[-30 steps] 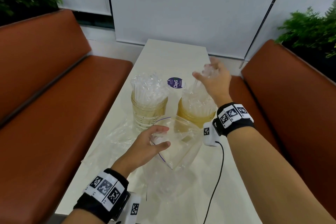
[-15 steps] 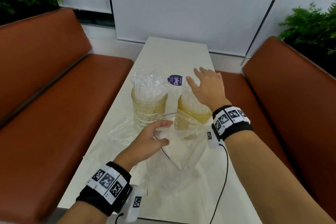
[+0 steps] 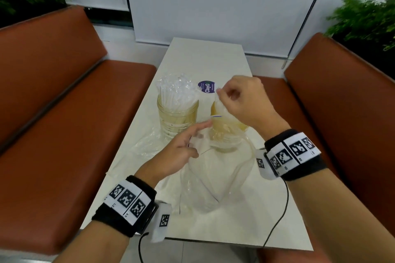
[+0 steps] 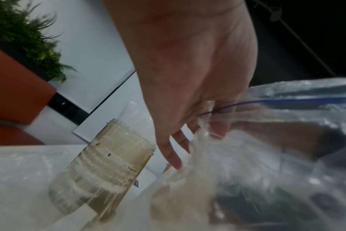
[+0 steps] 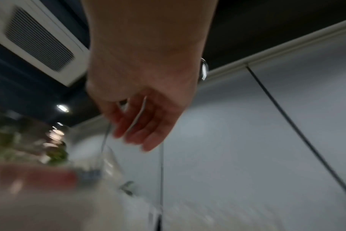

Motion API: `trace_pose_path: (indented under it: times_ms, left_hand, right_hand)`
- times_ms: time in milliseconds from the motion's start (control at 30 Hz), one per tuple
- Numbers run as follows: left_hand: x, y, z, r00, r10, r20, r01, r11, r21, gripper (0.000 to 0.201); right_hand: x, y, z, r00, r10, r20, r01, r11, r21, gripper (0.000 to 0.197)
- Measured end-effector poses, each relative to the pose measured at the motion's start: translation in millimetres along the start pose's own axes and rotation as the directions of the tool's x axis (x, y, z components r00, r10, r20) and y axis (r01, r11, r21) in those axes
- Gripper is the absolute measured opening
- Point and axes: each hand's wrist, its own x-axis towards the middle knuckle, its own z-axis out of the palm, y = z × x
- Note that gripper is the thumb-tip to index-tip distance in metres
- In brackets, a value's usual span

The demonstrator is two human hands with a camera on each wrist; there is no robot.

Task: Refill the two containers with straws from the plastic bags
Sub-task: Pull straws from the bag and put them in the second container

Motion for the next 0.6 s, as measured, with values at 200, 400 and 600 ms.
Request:
trace_pose_path:
  times_ms: [200,400,600]
  left_hand:
    - [-6.0,-5.8,-9.3,0.997,0.036,-0.069,-0.045,0.990,-0.133,0.084]
    - [-11.9,-14.1,-17.7,0.994,0.015,-0.104,-0.034,0.982,-0.186,0.076]
    - [-10.8,-15.3,-21.9,0.991,0.010,-0.133,-0.030,0.988,-0.151,0.073]
  right_hand:
    - [-42.4,-64.7,14.7,0.596,-0.006,0.803,0.139,0.986,-0.096,0.026]
    - [-72.0,-78.9,52.5,0.419,-0.034,0.907,0.253,0.964,-0.081,0.054]
    - [-86.9,-92.5,80.7,0.377,-0.050,0.925,0.365,0.926,-0.098,0.033]
